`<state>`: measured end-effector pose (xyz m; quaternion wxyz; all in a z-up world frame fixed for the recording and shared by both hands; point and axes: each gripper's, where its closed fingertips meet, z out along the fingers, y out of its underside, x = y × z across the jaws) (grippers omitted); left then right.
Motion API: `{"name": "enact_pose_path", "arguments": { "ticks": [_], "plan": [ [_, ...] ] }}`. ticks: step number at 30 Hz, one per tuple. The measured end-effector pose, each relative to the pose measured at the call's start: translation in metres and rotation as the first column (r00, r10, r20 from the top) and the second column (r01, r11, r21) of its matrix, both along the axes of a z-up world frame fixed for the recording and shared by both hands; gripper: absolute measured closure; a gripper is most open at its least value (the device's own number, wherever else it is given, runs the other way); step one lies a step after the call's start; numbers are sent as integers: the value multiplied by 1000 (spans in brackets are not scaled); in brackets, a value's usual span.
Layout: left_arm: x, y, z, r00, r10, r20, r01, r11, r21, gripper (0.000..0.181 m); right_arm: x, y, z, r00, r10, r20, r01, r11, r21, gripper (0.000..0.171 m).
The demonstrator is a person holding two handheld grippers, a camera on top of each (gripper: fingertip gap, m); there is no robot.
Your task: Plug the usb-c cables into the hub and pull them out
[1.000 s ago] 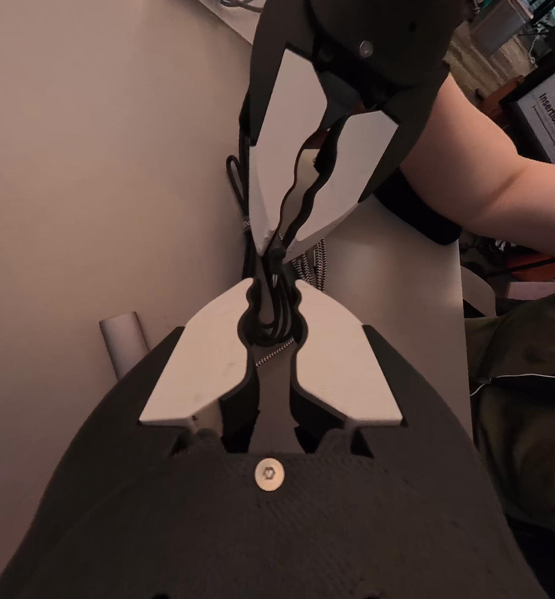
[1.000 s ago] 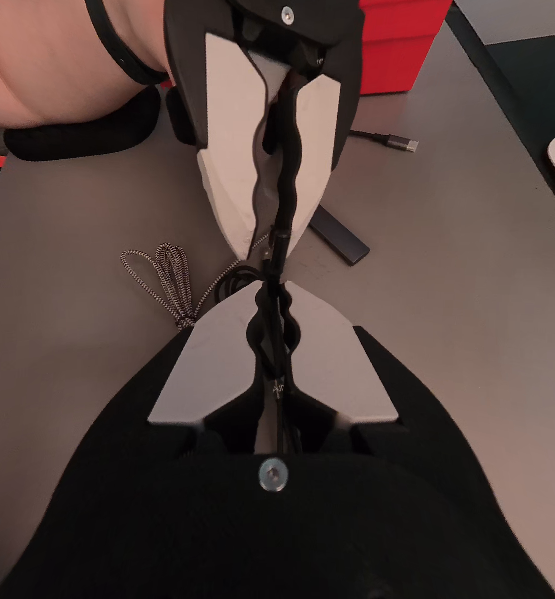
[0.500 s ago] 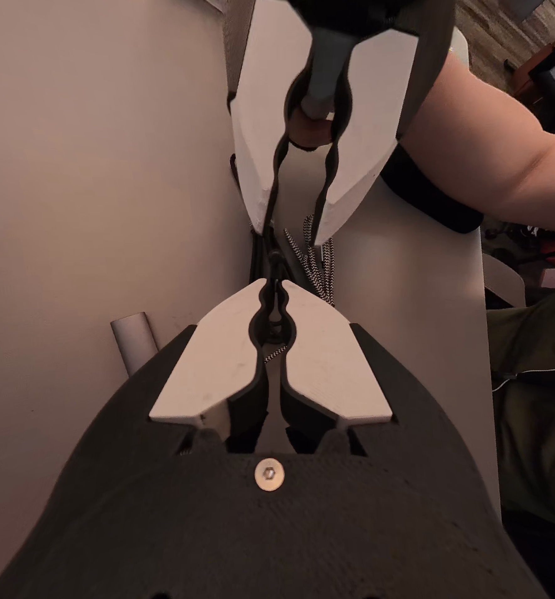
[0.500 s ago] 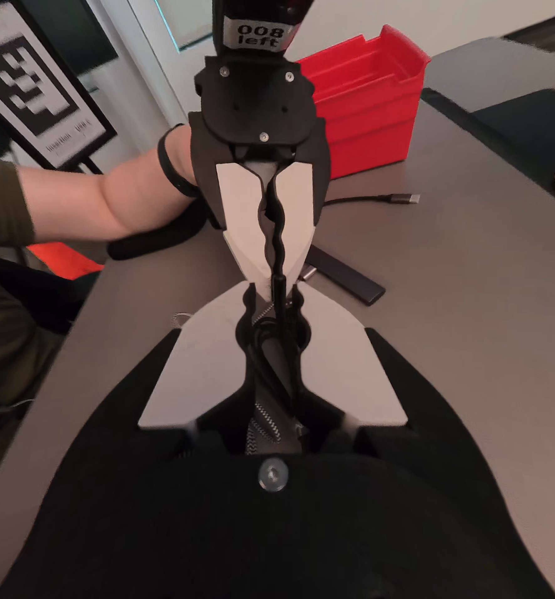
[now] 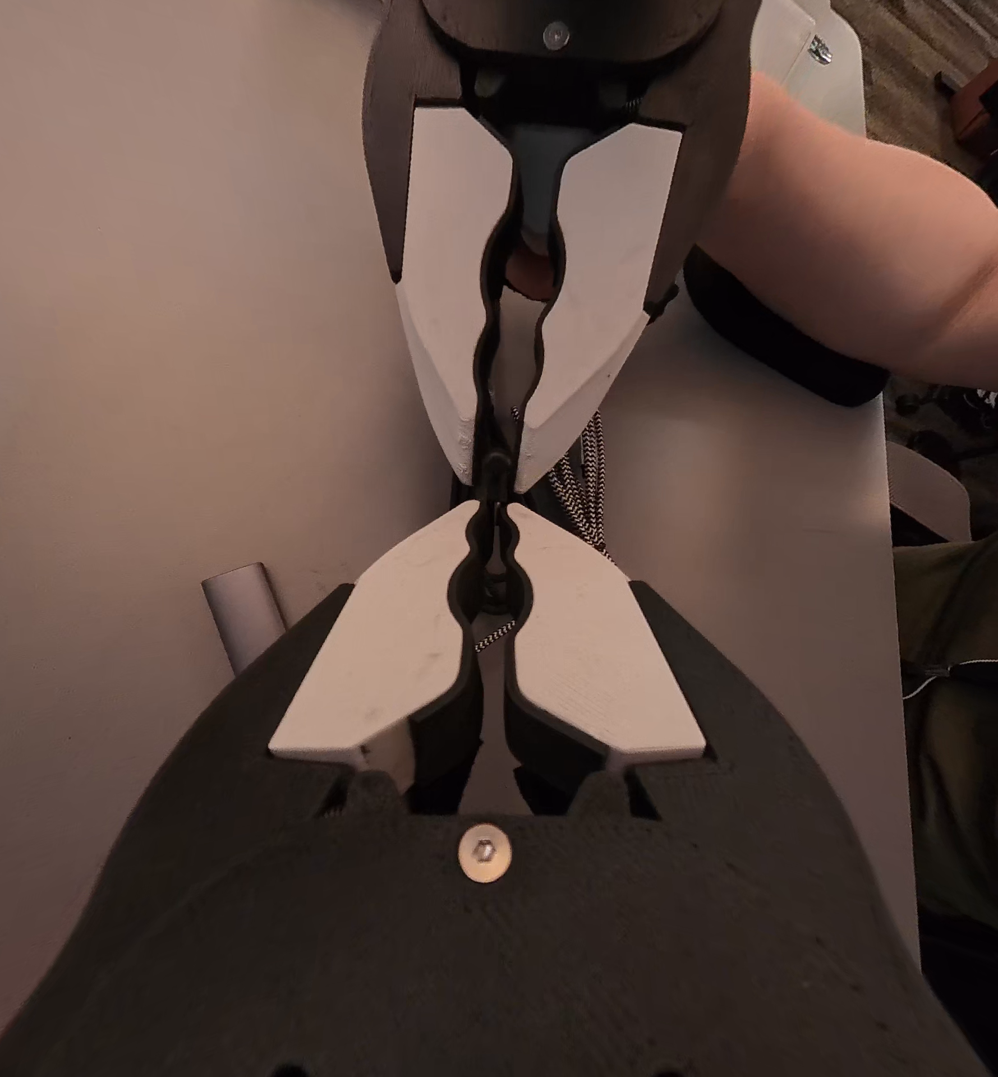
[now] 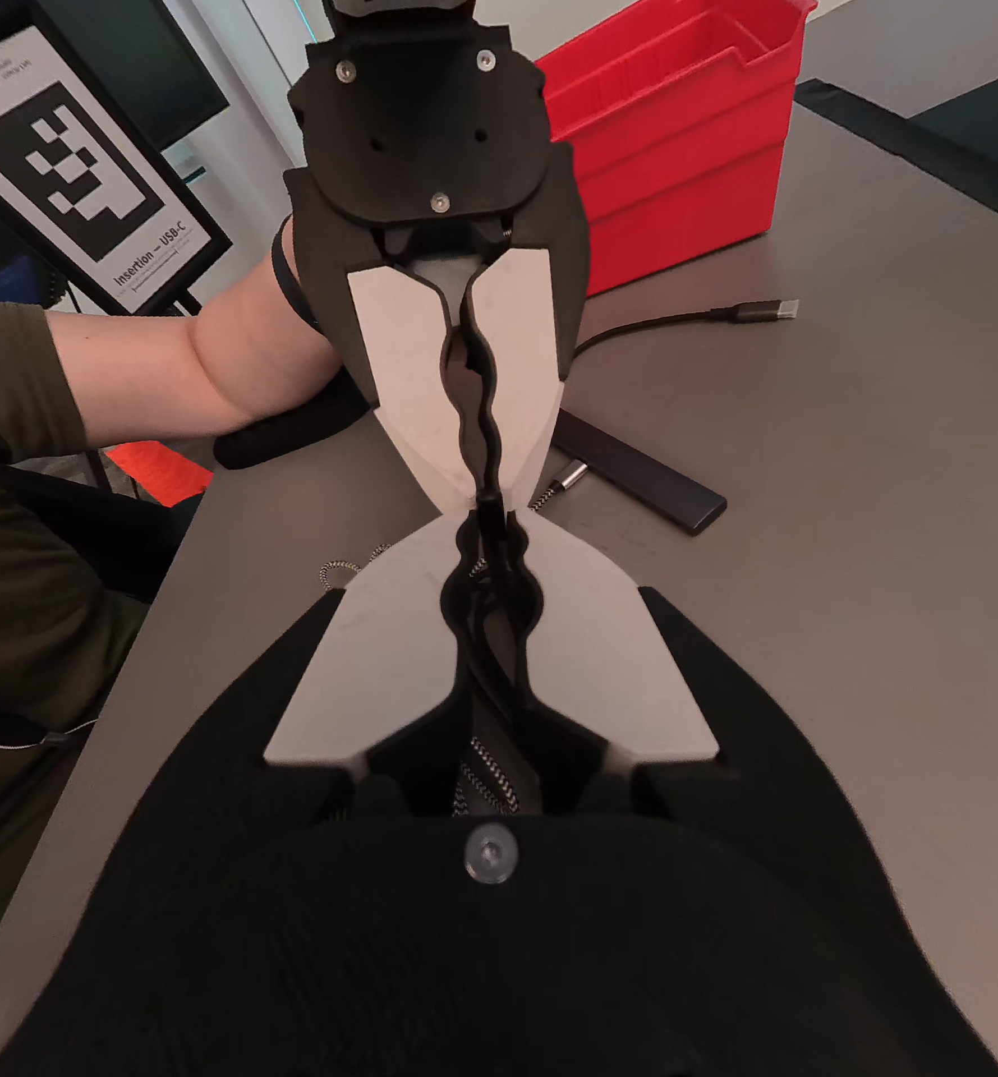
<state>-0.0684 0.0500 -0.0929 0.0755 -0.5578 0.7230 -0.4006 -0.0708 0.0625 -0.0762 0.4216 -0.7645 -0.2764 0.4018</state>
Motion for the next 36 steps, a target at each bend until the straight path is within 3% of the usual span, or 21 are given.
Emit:
{"name": "enact_pose_path", "arguments": {
  "ticks": [7, 11, 15, 17, 22, 23, 30, 36],
  "plan": [
    [-1, -1, -1, 1000, -9, -2, 9, 1000, 12, 181, -1, -2, 0, 1000, 13, -25, -14, 999, -29, 162],
    [-2, 2, 2, 1000, 2, -11, -2, 1000, 17, 180, 0, -2, 0, 999, 9, 47, -9, 1000, 5, 162],
    [-8, 57, -2, 973, 227, -39, -214, 955, 205, 145, 7, -1, -3, 999, -7, 37, 7, 1000, -14, 162],
    [-17, 75, -15, 945, 309, -104, -272, 924, 268, 135, 9, 0, -4, 999, -13, 30, 14, 1000, -22, 162],
    [-31, 73, -55, 881, 342, -328, -265, 930, 256, 136, 9, 1, -5, 999, -14, 46, 15, 1000, -20, 162],
    [-30, 77, -55, 876, 364, -316, -281, 918, 279, 144, 9, 1, -6, 999, -14, 47, 15, 1000, -21, 162],
    [-30, 96, -66, 848, 442, -293, -278, 842, 463, 132, 11, 2, -8, 998, -19, 55, 21, 999, -32, 162],
    [-28, 94, -67, 832, 477, -283, -319, 828, 461, 130, 11, 3, -9, 998, -21, 61, 23, 999, -32, 162]
  ]
}}
